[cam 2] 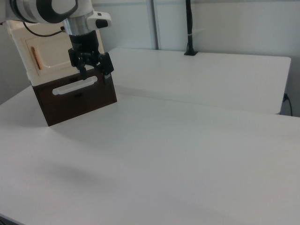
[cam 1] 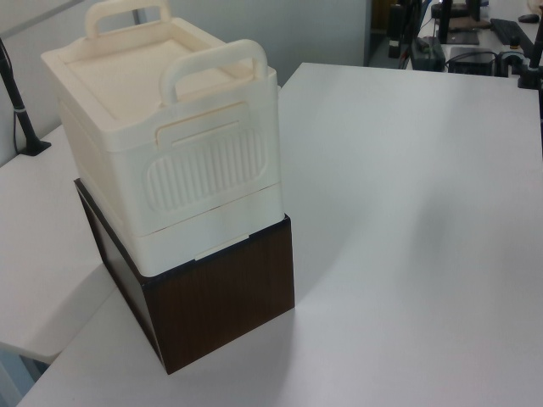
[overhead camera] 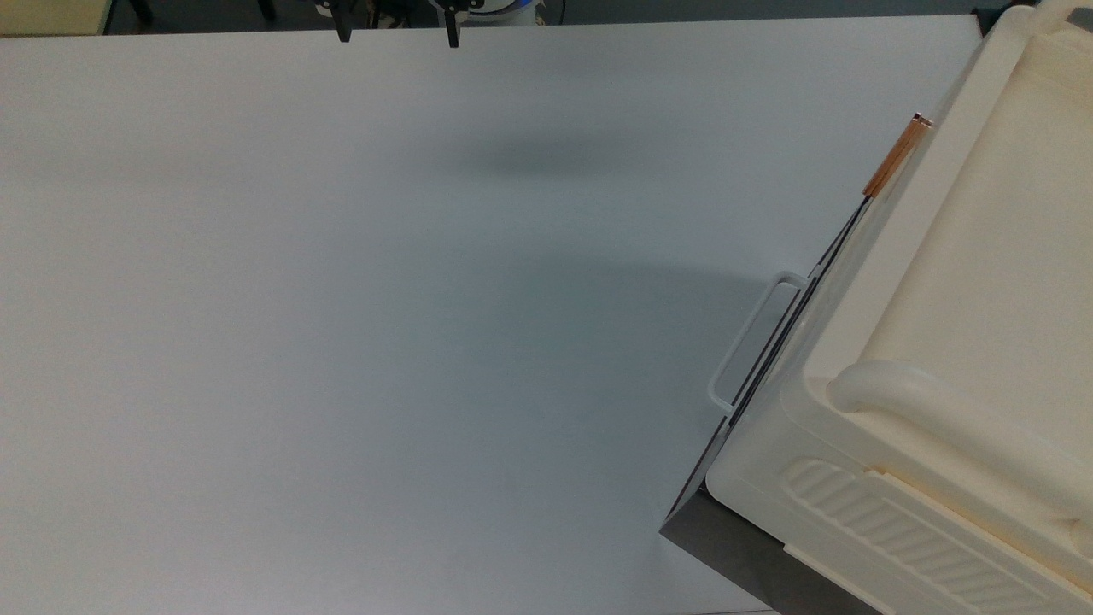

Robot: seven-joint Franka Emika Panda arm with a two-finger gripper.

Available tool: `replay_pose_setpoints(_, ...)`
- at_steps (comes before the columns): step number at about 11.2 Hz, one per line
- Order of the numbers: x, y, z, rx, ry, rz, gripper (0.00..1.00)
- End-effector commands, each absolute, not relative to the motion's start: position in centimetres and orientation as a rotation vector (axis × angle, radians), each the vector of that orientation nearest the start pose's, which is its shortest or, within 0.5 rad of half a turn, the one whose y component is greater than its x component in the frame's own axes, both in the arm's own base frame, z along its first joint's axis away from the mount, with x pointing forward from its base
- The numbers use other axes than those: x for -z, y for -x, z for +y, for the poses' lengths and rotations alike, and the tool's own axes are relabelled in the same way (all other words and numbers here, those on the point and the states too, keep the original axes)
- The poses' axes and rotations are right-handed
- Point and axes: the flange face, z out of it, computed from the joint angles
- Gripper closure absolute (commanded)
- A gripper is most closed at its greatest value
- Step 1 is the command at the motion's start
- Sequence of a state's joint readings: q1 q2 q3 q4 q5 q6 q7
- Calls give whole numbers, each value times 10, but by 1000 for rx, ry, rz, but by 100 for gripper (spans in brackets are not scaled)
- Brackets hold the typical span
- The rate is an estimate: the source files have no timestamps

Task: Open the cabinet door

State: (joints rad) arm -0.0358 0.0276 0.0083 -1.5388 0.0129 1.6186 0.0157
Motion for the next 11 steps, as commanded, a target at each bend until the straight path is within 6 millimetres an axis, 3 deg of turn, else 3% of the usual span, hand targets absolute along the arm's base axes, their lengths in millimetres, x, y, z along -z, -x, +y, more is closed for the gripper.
replay_pose_setpoints(1, -649, -553, -37, 78, 3110, 139, 0)
replay_pose_setpoints(11, -651, -551, -44, 83, 3107, 158, 0)
